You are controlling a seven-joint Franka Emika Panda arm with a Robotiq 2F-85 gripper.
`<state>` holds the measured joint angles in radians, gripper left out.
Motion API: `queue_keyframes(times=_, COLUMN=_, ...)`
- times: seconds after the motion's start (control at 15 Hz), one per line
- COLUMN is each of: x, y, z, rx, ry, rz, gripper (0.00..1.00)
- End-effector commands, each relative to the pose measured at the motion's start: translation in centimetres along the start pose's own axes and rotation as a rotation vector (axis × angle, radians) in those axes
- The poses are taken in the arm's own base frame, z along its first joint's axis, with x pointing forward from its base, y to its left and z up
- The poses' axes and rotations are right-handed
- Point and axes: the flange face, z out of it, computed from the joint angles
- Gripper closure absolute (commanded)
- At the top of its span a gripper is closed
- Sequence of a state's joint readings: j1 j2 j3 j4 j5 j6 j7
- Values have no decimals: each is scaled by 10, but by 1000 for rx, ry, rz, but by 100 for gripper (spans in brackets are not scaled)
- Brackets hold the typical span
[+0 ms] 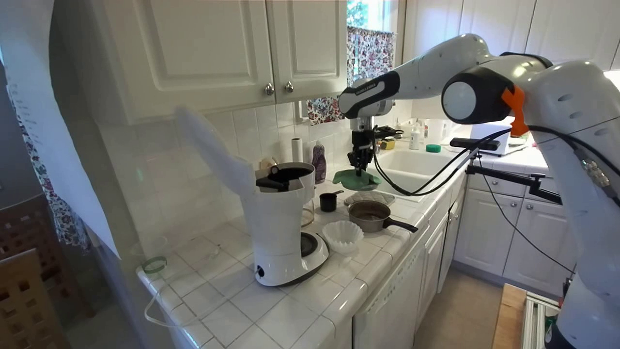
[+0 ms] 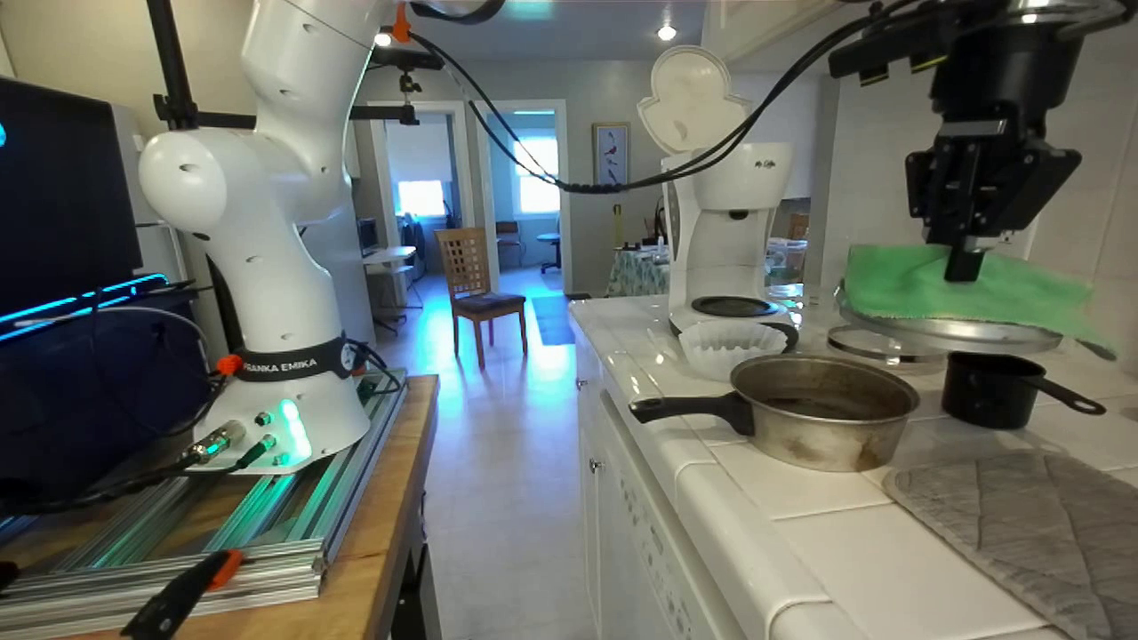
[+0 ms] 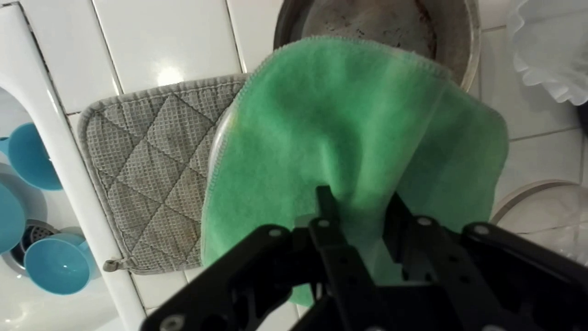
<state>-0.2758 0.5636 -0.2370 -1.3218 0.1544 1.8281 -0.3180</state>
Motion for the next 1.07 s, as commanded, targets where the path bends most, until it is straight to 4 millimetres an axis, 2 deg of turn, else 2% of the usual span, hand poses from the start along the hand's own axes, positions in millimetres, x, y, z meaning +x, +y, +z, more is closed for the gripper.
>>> queue_keyframes(times=0.0, x=2, y=-8, z=2, rx=9, ry=-3, rz=-26, gripper=93)
queue_keyframes(times=0.53, x=-1, y=-53, z=4, rx=-19, ry=-28, rz=-94, gripper=93)
queue_keyframes(times=1.0, x=-15, y=-75, z=24, rx=-26, ry=-39, rz=-123, gripper=93)
